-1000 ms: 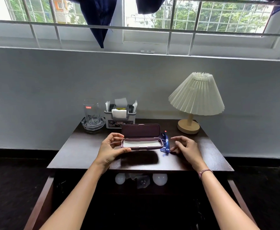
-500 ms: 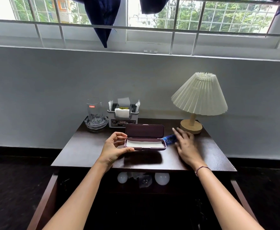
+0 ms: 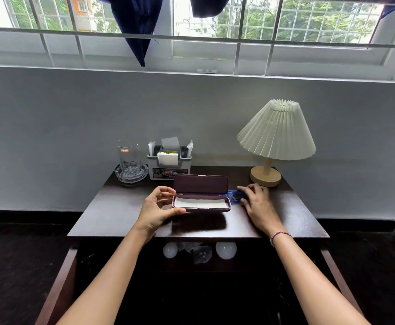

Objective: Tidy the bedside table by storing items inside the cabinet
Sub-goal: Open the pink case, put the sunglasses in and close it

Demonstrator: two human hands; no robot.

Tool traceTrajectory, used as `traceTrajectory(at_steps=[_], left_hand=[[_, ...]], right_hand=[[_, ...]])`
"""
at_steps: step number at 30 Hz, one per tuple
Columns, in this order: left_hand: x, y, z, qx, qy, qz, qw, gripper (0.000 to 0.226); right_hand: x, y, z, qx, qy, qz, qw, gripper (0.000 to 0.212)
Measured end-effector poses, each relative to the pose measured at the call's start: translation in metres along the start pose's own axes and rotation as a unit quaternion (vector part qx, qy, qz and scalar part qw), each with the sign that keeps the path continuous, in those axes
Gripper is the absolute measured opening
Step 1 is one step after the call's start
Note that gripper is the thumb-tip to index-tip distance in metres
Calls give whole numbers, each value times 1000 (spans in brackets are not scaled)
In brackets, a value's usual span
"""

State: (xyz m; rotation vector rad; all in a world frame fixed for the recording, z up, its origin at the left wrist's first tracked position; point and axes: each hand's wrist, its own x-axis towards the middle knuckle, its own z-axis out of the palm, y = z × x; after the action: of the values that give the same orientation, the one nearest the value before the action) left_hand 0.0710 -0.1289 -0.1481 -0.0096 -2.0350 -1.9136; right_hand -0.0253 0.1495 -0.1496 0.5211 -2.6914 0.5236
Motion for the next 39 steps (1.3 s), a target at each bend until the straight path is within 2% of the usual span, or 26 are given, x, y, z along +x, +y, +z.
traceTrajectory(at_steps=[9, 17, 22, 31, 34, 37, 39], left_hand=[[0, 1, 0, -7, 0, 2, 1000, 51], [0, 1, 0, -2, -7, -3, 1000, 49], [-1, 2, -1, 7, -16, -8, 1000, 53], [1, -2, -1, 2, -22, -12, 1000, 58], [1, -2, -1, -6, -26, -12, 1000, 58], [0, -1, 0, -11, -25, -14, 1000, 58], [1, -1, 1, -10, -24, -11, 1000, 58]], right_hand=[[-1, -6, -7, -46, 57, 9, 997, 22], [-2, -7, -11, -56, 81, 24, 995, 21], [-4, -7, -14, 17, 130, 51, 990, 15], [-3, -3, -16, 118, 139, 105, 978, 14], [-7, -7, -16, 142, 205, 151, 957, 12], [-12, -21, -15, 211, 299, 200, 909, 12], [-13, -33, -11, 248, 335, 211, 884, 12]])
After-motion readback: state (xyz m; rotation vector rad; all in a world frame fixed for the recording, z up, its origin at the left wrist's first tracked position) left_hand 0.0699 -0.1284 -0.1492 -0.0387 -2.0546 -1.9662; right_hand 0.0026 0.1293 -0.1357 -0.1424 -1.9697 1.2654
